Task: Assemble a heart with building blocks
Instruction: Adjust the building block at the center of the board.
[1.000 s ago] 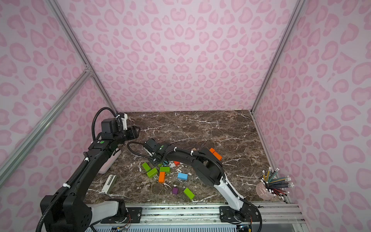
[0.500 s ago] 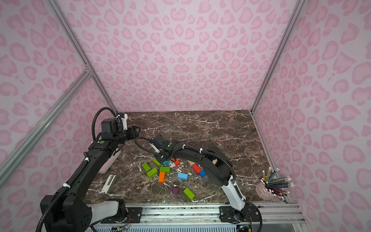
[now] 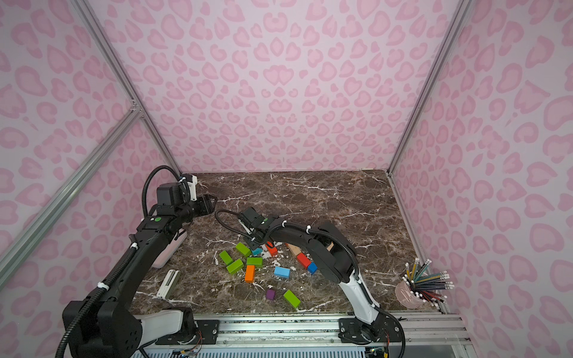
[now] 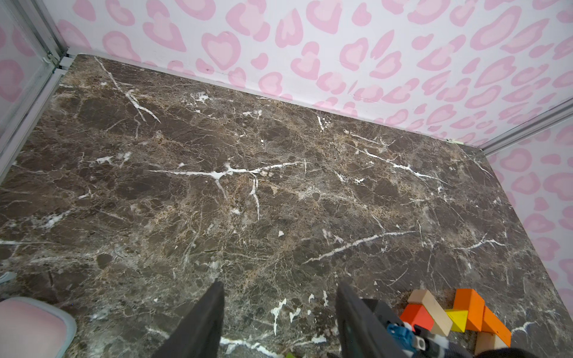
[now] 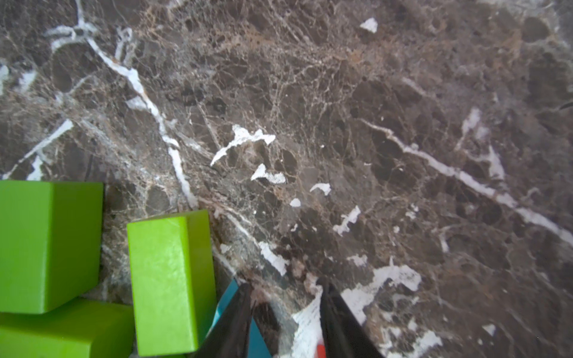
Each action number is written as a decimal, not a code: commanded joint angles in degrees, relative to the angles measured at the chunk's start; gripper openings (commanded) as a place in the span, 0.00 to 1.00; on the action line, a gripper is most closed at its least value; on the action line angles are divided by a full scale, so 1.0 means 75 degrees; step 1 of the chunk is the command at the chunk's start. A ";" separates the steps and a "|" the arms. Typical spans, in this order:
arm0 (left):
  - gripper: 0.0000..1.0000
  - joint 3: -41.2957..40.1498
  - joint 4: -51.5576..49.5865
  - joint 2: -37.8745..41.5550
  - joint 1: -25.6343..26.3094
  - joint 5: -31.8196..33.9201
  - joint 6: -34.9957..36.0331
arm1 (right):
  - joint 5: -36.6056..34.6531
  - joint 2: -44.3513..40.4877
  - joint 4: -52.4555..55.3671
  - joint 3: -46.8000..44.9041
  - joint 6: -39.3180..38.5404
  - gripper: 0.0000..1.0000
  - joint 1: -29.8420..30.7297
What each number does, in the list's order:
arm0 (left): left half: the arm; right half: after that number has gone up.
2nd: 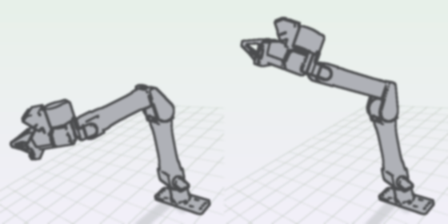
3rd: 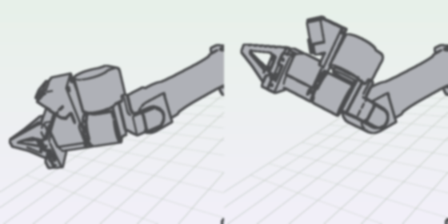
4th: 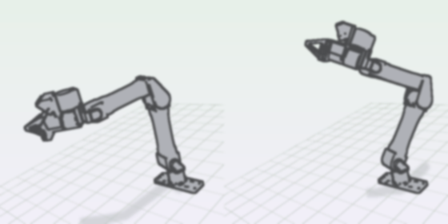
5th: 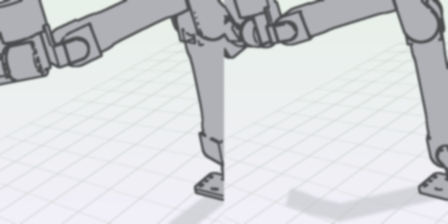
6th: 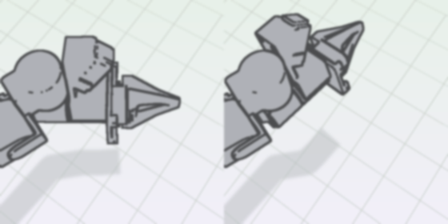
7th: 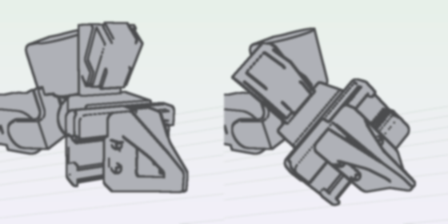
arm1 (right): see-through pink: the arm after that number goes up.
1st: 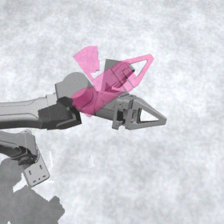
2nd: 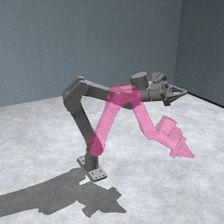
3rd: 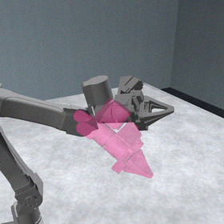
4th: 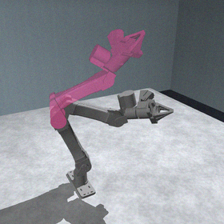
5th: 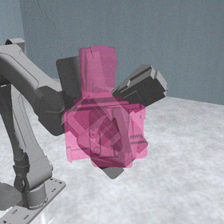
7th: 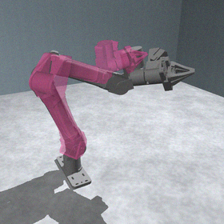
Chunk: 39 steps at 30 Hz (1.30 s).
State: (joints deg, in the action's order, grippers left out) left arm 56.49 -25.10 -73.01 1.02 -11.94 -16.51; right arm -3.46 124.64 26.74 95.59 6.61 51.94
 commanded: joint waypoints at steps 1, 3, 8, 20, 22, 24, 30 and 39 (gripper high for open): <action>0.60 0.0015 0.0312 -0.0015 0.0001 -0.0048 0.0057 | -0.0011 0.0045 -0.0027 0.0155 -0.0048 0.41 0.0004; 0.60 0.0015 0.0305 -0.0018 -0.0003 -0.0060 0.0050 | 0.0027 0.0063 -0.0006 0.0166 -0.0079 0.41 0.0022; 0.60 0.0015 0.0303 -0.0015 0.0002 -0.0062 0.0051 | 0.0110 0.0073 -0.0064 0.0108 -0.0219 0.41 0.0104; 0.60 -0.0002 0.0313 -0.0003 -0.0005 -0.0048 0.0048 | 0.0162 0.0065 -0.0086 0.0081 -0.0195 0.40 0.0122; 0.60 0.0004 0.0308 -0.0003 -0.0003 -0.0048 0.0046 | 0.0164 0.0056 -0.0091 0.0086 -0.0192 0.39 0.0124; 0.60 0.0003 0.0311 -0.0003 -0.0001 -0.0048 0.0054 | 0.0175 0.0035 -0.0103 0.0075 -0.0208 0.39 0.0118; 0.60 0.0003 0.0306 -0.0003 0.0003 -0.0048 0.0045 | 0.0261 -0.0107 -0.0221 -0.0054 -0.0181 0.39 0.0099; 0.60 -0.0008 0.0294 -0.0002 -0.0004 -0.0048 0.0036 | 0.0111 -0.0513 -0.0244 -0.0305 0.0076 0.41 -0.0129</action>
State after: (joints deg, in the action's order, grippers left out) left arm 56.49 -25.10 -73.10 1.02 -11.97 -16.51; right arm -1.63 122.08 25.41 93.58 6.11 51.40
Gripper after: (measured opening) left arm 0.600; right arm 0.409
